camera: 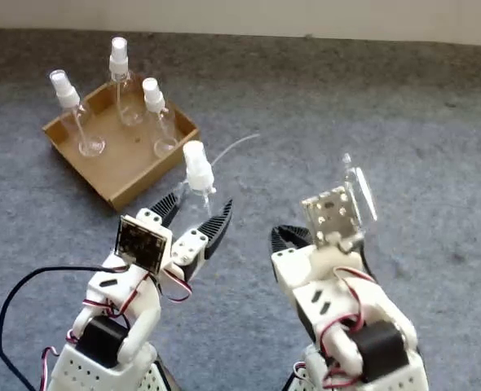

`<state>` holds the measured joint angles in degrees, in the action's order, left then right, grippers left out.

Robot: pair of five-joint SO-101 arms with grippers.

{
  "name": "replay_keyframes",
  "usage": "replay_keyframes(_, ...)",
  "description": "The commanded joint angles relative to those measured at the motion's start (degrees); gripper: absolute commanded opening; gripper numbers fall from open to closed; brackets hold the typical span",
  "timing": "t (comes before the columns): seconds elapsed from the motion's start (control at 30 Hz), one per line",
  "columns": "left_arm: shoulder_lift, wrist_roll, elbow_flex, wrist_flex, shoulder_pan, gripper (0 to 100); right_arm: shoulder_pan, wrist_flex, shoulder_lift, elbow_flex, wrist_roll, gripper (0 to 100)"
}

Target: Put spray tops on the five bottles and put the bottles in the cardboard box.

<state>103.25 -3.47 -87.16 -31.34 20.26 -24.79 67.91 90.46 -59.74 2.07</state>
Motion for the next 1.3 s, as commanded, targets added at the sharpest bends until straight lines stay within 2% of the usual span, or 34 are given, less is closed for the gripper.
replay_keyframes(0.0,-0.4,4.3,5.8,-0.5,-0.7,6,0.6,-2.2,9.5,-0.1,0.8,0.5)
replay_keyframes(0.13,-0.5,4.6,6.0,-0.5,-0.7,6,0.5,-4.9,15.3,-5.1,0.8,0.5)
replay_keyframes(0.53,-3.2,4.5,9.5,0.2,1.1,6,0.3,-21.5,14.5,-21.0,0.4,0.5)
replay_keyframes(0.8,-23.6,4.3,18.7,7.1,1.1,6,-8.6,-29.5,14.5,-29.5,0.7,0.5)
replay_keyframes(1.0,-34.9,4.0,22.9,15.9,1.1,6,-9.6,-32.0,14.5,-32.8,0.8,0.5)
replay_keyframes(1.13,-39.9,-2.6,22.5,23.7,0.9,6,-9.8,-32.0,14.5,-32.8,0.4,0.5)
replay_keyframes(1.27,-43.2,-8.1,22.5,27.3,1.1,6,-9.8,-32.0,14.5,-32.8,-1.5,0.5)
